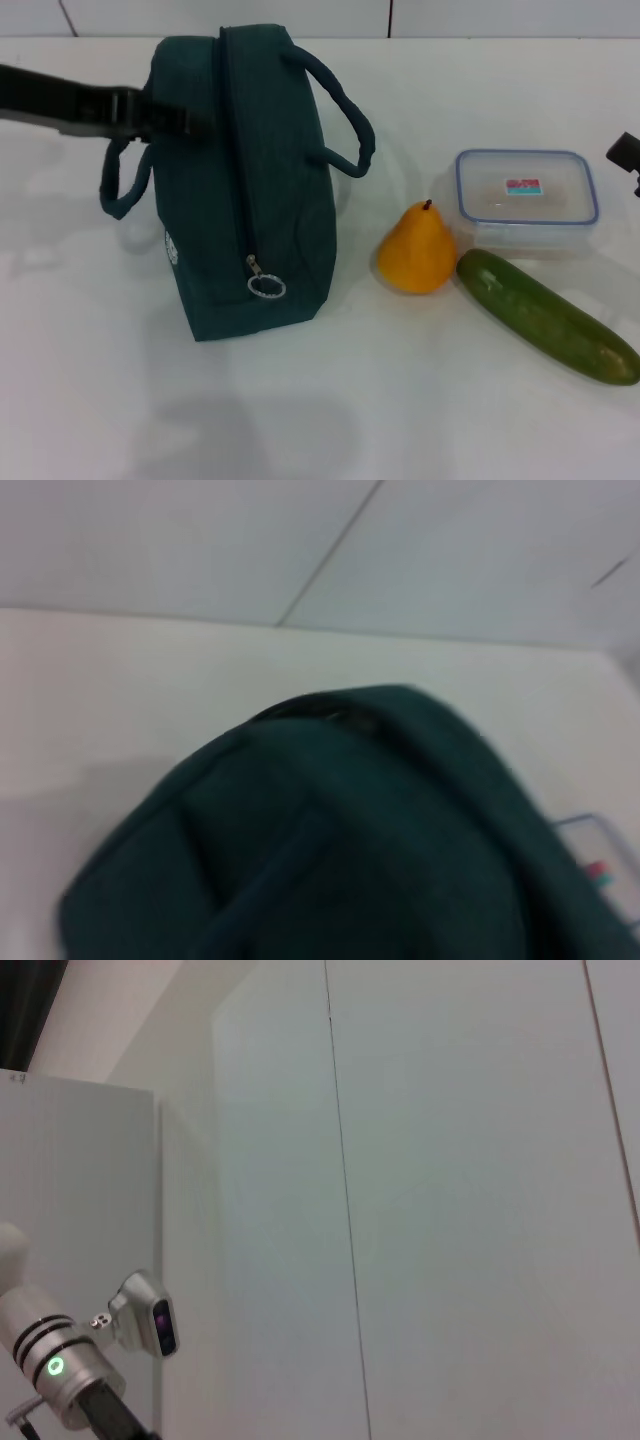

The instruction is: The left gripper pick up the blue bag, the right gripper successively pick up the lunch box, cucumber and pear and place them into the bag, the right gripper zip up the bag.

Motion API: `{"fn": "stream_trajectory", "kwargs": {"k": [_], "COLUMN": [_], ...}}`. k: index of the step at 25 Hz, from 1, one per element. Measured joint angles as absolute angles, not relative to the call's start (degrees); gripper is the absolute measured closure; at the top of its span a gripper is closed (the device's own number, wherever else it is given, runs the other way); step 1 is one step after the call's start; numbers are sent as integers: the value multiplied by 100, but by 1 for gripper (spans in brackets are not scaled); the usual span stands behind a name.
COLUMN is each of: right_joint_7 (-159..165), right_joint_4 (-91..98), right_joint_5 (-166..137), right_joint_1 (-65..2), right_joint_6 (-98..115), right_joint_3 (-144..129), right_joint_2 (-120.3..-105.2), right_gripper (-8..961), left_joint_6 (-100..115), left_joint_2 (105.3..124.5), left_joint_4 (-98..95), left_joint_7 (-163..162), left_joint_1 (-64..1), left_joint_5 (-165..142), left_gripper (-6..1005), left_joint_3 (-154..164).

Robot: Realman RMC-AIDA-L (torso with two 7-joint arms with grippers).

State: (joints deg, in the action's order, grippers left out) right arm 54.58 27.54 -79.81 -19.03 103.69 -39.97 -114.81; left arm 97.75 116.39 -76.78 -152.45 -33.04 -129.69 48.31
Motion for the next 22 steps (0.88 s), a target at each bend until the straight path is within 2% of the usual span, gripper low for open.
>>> {"fn": "stream_trajectory", "kwargs": {"k": [5, 9, 16, 19, 22], "right_joint_7": [5457, 5457, 5457, 5462, 5491], "right_joint_4": [2752, 2753, 2742, 2741, 2722], "right_joint_5": [-7981, -7977, -7977, -7976, -7942], "right_joint_1": [-1846, -1803, -1747, -1734, -1693], "right_joint_6": [10459, 10493, 10534, 10537, 10473], "right_joint_3": [-3963, -3963, -3984, -3969, -3936], "right_joint_2": [-11487, -11487, -11487, -11487, -11487], "right_gripper": [79, 79, 79, 79, 79], "left_joint_6": [9587, 9470, 9418, 9452, 9572], "left_joint_2": [11789, 11928, 11930, 11933, 11935], "left_joint_4": [-7743, -7755, -7865, -8030, -8290], "left_joint_7": [-15013, -14854, -14968, -15058, -15162], "left_joint_1": [-3264, -3204, -3134, -3077, -2989], "left_joint_5": [-13383, -13423, -13393, -13375, -13191], "left_gripper": [324, 411, 562, 807, 893], "left_joint_3": [5087, 5257, 5333, 5379, 5387]}}
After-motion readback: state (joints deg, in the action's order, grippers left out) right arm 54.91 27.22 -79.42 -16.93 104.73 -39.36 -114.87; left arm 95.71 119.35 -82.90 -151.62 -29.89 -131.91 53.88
